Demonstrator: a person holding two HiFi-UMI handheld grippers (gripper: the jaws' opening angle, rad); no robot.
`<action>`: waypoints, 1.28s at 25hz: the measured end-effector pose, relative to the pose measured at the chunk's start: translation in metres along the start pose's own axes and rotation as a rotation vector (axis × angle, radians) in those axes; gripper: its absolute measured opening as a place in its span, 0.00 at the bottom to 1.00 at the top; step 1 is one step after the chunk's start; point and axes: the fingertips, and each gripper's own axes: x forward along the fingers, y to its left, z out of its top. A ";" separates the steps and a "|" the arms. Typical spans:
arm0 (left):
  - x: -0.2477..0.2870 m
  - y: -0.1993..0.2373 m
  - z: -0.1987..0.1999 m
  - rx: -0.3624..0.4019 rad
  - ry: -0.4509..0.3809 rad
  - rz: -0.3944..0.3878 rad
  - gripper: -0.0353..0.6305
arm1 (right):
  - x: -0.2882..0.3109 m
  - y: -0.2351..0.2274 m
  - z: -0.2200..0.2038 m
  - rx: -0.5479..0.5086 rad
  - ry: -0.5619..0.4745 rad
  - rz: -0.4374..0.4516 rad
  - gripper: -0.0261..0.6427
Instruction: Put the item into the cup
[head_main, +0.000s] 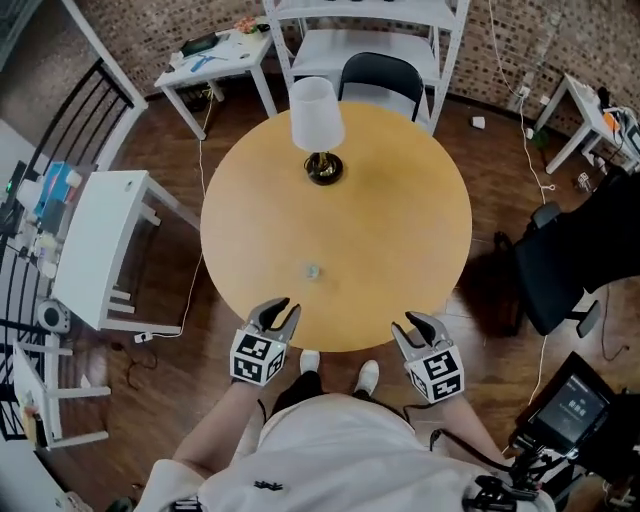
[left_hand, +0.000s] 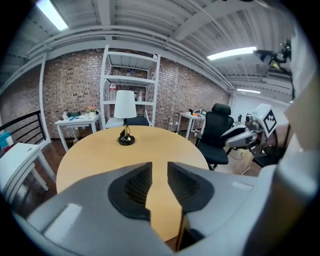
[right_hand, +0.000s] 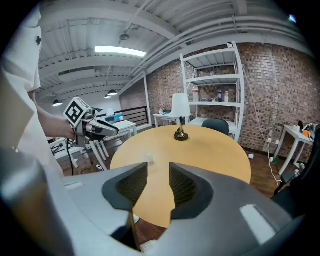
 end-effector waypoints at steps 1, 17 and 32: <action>-0.008 -0.009 -0.004 -0.015 -0.009 0.014 0.17 | 0.000 0.001 -0.002 -0.012 0.000 0.025 0.25; -0.115 -0.059 -0.032 0.075 -0.136 -0.065 0.17 | -0.054 0.083 -0.013 -0.018 -0.058 -0.054 0.24; -0.248 -0.013 -0.111 0.080 -0.173 -0.126 0.17 | -0.085 0.222 -0.015 -0.018 -0.083 -0.179 0.22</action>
